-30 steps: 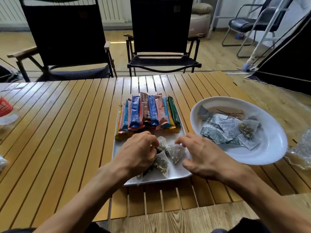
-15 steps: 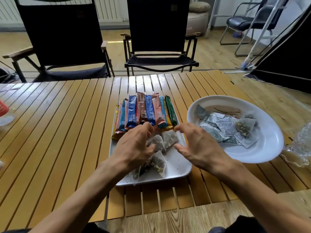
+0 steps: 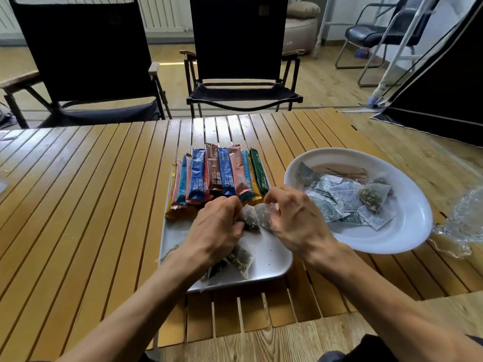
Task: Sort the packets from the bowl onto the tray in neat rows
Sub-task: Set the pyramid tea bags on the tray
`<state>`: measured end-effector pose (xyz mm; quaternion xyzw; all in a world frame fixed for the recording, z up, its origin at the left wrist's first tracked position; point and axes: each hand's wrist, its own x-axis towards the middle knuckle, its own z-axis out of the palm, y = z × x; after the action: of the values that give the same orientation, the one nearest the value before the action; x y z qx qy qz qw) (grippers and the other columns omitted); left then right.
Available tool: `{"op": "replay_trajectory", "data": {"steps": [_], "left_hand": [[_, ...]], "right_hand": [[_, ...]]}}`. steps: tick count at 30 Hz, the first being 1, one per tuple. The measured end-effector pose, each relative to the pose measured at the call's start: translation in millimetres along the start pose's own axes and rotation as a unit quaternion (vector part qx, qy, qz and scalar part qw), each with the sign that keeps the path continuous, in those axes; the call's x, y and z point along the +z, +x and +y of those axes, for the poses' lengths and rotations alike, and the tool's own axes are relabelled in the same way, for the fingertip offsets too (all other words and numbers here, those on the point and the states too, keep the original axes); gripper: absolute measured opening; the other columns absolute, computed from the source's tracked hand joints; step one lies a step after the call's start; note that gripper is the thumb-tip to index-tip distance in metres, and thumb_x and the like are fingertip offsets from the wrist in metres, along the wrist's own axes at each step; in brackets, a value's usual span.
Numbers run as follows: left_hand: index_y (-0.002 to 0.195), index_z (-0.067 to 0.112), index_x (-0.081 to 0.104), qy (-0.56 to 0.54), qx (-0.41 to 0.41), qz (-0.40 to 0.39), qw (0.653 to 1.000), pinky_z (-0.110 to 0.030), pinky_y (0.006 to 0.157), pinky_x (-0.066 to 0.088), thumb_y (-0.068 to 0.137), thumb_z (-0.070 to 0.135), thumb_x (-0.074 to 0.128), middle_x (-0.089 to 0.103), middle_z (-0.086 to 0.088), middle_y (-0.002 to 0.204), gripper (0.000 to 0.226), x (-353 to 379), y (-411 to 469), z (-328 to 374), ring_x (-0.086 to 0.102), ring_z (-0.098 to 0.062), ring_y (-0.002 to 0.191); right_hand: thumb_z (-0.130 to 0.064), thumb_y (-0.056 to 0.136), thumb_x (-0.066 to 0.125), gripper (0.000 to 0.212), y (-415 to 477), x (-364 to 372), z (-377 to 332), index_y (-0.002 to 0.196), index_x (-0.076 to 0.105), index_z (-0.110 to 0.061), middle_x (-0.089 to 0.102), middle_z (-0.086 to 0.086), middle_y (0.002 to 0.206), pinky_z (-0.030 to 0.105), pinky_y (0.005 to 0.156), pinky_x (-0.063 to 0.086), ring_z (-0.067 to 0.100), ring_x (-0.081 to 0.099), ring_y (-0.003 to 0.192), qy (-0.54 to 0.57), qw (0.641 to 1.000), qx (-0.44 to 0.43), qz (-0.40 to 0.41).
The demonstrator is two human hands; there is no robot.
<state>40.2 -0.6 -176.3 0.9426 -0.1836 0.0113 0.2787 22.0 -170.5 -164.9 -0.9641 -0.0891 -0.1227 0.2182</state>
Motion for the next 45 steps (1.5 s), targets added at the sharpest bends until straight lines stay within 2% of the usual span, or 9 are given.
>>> {"op": "replay_trajectory", "data": {"steps": [5,11,20,22,25,28,32,38,45], "left_hand": [[0.086,0.022,0.050,0.002,0.002,-0.007,1.000,-0.035,0.074,0.050,0.081,0.022,0.068,0.054,0.004,0.089,0.019,0,-3,2,0.052,-0.014,0.082],[0.080,0.022,0.044,0.002,0.007,0.015,1.000,-0.026,0.066,0.039,0.081,0.020,0.067,0.051,0.003,0.085,0.024,6,-3,9,0.048,-0.016,0.078],[0.097,0.016,0.058,-0.022,0.031,-0.003,0.999,-0.034,0.080,0.055,0.088,0.021,0.061,0.063,0.001,0.096,0.010,-33,-9,2,0.060,-0.013,0.086],[0.099,0.020,0.059,0.007,0.027,-0.049,0.998,-0.033,0.085,0.052,0.090,0.023,0.058,0.061,0.002,0.103,0.010,-44,-15,-7,0.057,-0.012,0.094],[0.096,0.031,0.056,0.060,-0.006,-0.157,0.986,-0.025,0.085,0.047,0.090,0.030,0.058,0.052,0.009,0.108,0.006,-48,-28,-20,0.050,-0.007,0.098],[0.094,0.035,0.056,0.073,-0.012,-0.188,0.979,-0.023,0.080,0.046,0.089,0.035,0.058,0.051,0.012,0.102,0.005,-45,-39,-28,0.051,-0.006,0.096],[0.107,0.032,0.056,0.071,0.002,-0.155,0.985,-0.016,0.077,0.042,0.089,0.039,0.057,0.048,0.015,0.102,0.019,-51,-47,-29,0.050,-0.002,0.095],[0.109,0.030,0.055,-0.013,0.040,-0.077,0.996,-0.019,0.079,0.049,0.087,0.026,0.058,0.055,0.012,0.104,0.023,-59,-41,-25,0.055,-0.001,0.095],[0.106,0.025,0.056,0.028,0.024,-0.088,0.995,-0.021,0.077,0.050,0.087,0.019,0.061,0.055,0.011,0.101,0.020,-59,-40,-35,0.054,-0.003,0.093]], "right_hand": [[-0.008,0.090,0.056,0.020,-2,2,-1,0.109,0.059,-0.013,0.060,0.005,0.106,0.039,0.086,0.049,0.024,0.057,0.089,-0.026,0.999,-0.014,-0.029],[-0.002,0.089,0.053,0.015,9,11,-1,0.100,0.062,-0.006,0.064,0.011,0.099,0.041,0.075,0.053,0.026,0.060,0.083,0.029,0.999,-0.018,-0.004],[-0.004,0.086,0.056,0.010,0,-6,-10,0.084,0.062,-0.011,0.063,0.003,0.084,0.034,0.065,0.053,0.017,0.058,0.070,0.071,0.995,-0.048,0.054],[-0.006,0.086,0.056,0.010,-10,-9,-19,0.081,0.060,-0.013,0.061,0.000,0.078,0.034,0.059,0.051,0.014,0.056,0.067,0.080,0.994,-0.076,0.015],[-0.029,0.089,0.058,0.011,-29,-9,-29,0.095,0.059,-0.020,0.056,-0.010,0.086,0.017,0.064,0.043,0.006,0.053,0.075,0.072,0.986,-0.094,-0.119],[-0.046,0.088,0.059,0.022,-39,-2,-29,0.098,0.052,-0.028,0.052,-0.012,0.091,0.020,0.072,0.045,0.006,0.052,0.081,0.016,0.979,-0.087,-0.186],[-0.033,0.090,0.062,0.015,-39,4,-28,0.081,0.051,-0.029,0.056,-0.010,0.084,0.027,0.073,0.049,0.009,0.055,0.078,0.037,0.983,-0.061,-0.170],[-0.021,0.090,0.066,0.006,-33,2,-35,0.092,0.067,-0.016,0.067,-0.004,0.084,0.018,0.067,0.054,0.005,0.066,0.073,0.238,0.961,0.034,-0.135],[-0.016,0.092,0.062,0.008,-36,0,-32,0.097,0.068,-0.016,0.067,-0.008,0.085,0.009,0.067,0.049,-0.001,0.063,0.077,0.200,0.975,0.007,-0.094]]}}
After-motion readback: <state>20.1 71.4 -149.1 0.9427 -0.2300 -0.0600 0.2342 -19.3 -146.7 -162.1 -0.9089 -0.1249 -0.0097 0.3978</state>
